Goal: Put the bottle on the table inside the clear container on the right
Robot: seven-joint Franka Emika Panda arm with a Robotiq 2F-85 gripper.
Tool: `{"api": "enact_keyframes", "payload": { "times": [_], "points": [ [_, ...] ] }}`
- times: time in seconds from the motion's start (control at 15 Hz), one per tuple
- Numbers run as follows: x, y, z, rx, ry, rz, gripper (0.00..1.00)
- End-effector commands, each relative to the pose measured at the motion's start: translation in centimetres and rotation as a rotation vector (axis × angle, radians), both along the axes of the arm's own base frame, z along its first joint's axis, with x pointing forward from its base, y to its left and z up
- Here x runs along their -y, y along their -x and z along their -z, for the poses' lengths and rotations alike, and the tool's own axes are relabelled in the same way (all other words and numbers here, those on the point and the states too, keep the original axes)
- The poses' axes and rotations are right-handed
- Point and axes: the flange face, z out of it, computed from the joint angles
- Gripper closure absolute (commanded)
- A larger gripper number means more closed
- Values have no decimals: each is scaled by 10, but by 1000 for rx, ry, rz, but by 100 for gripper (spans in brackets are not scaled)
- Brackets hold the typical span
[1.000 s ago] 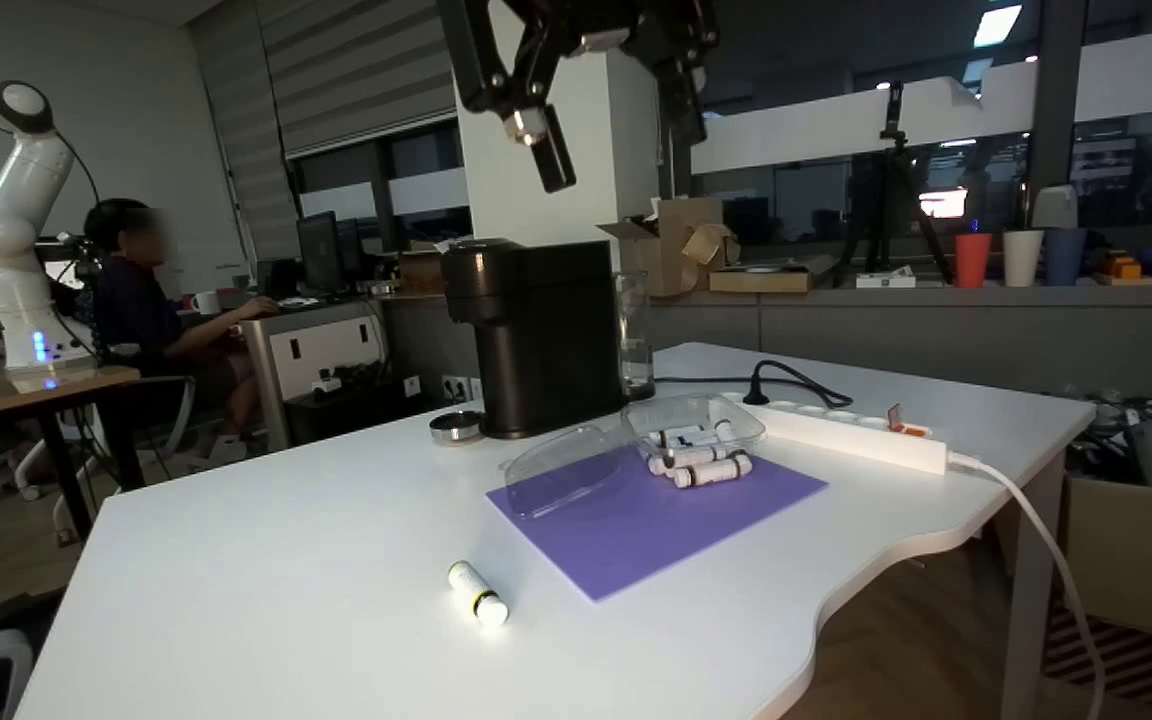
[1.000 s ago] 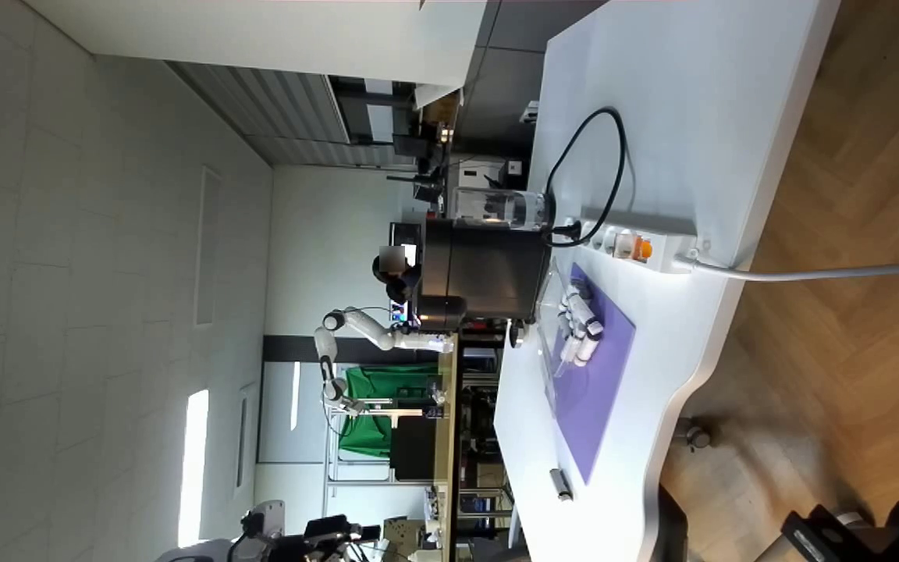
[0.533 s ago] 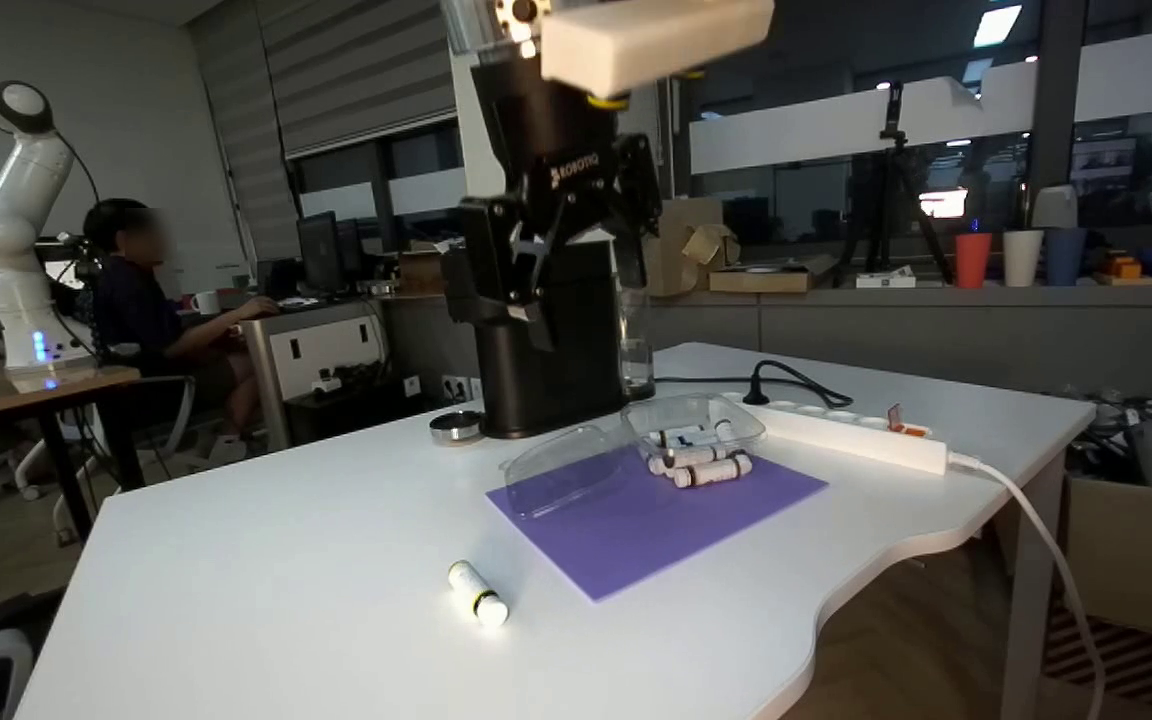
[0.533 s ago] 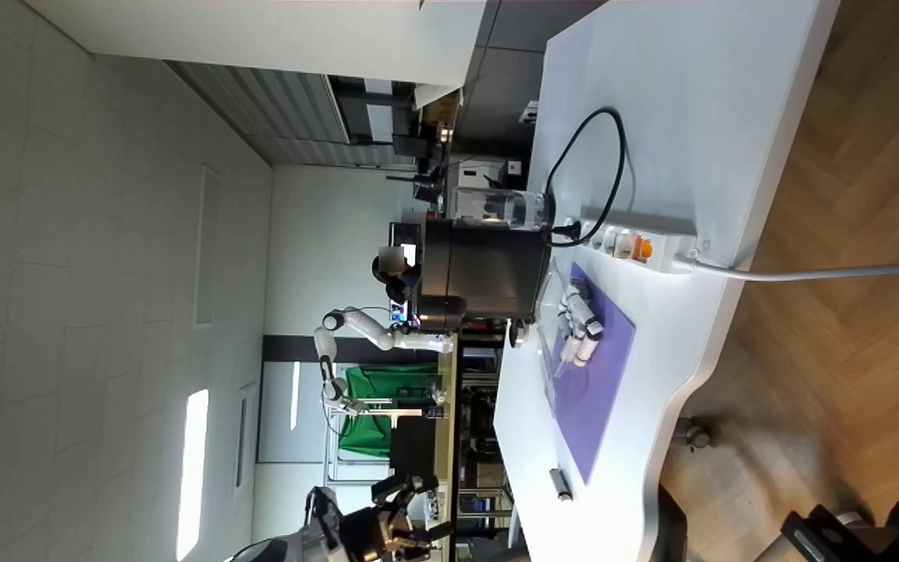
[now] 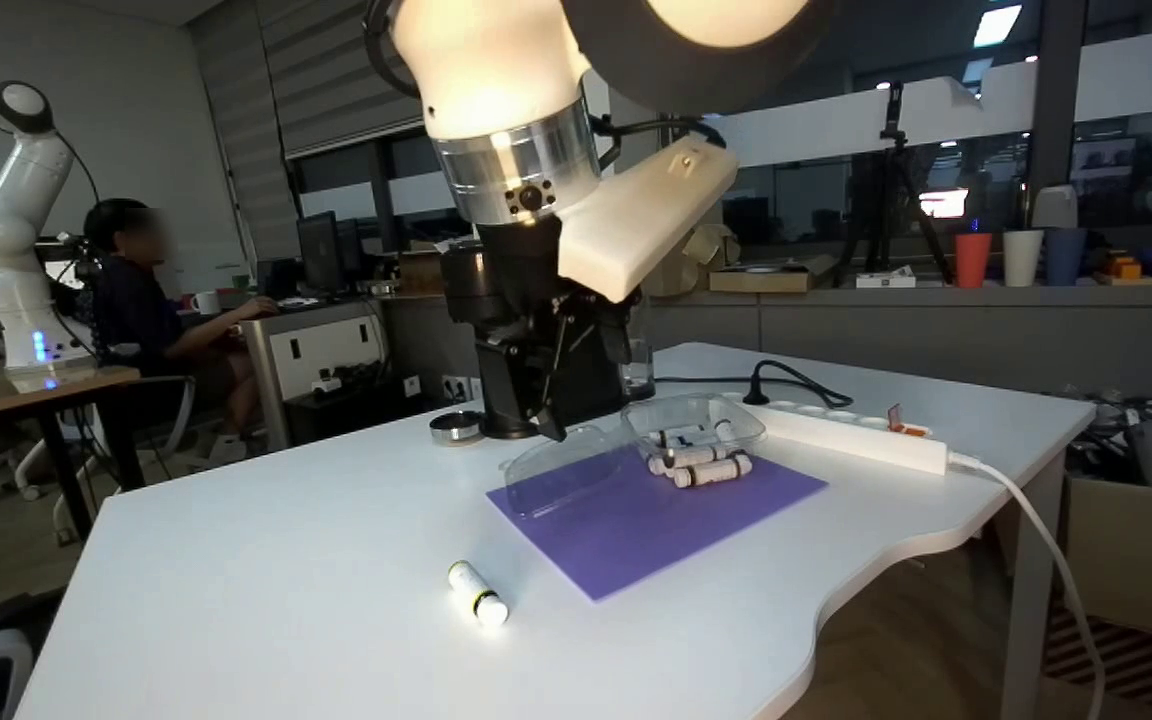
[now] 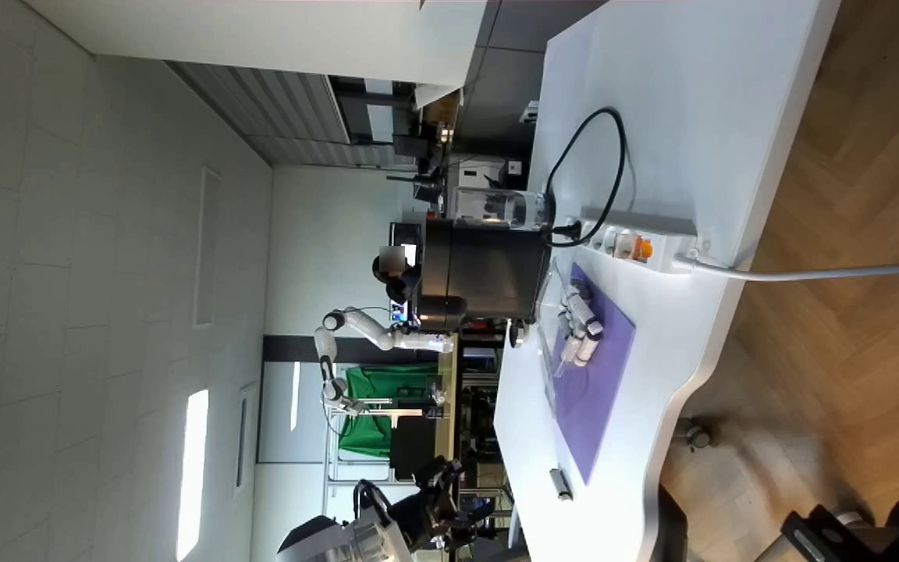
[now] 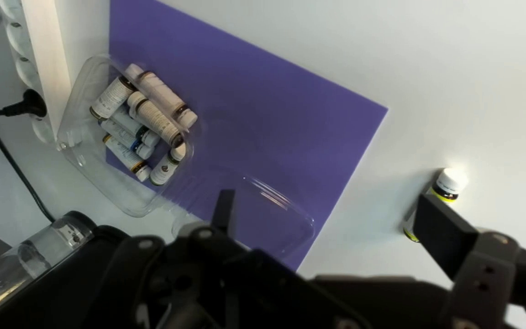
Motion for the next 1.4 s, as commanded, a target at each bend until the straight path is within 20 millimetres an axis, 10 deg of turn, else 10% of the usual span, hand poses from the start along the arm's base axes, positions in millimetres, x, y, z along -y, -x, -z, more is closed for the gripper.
{"api": "enact_keyframes", "payload": {
  "times": [0.0,0.87,1.33],
  "points": [
    [-1,-2,1,-1,-2,1,0],
    [-22,-9,23,212,-134,194,0],
    [-48,-3,100,283,-186,251,0]
  ]
}}
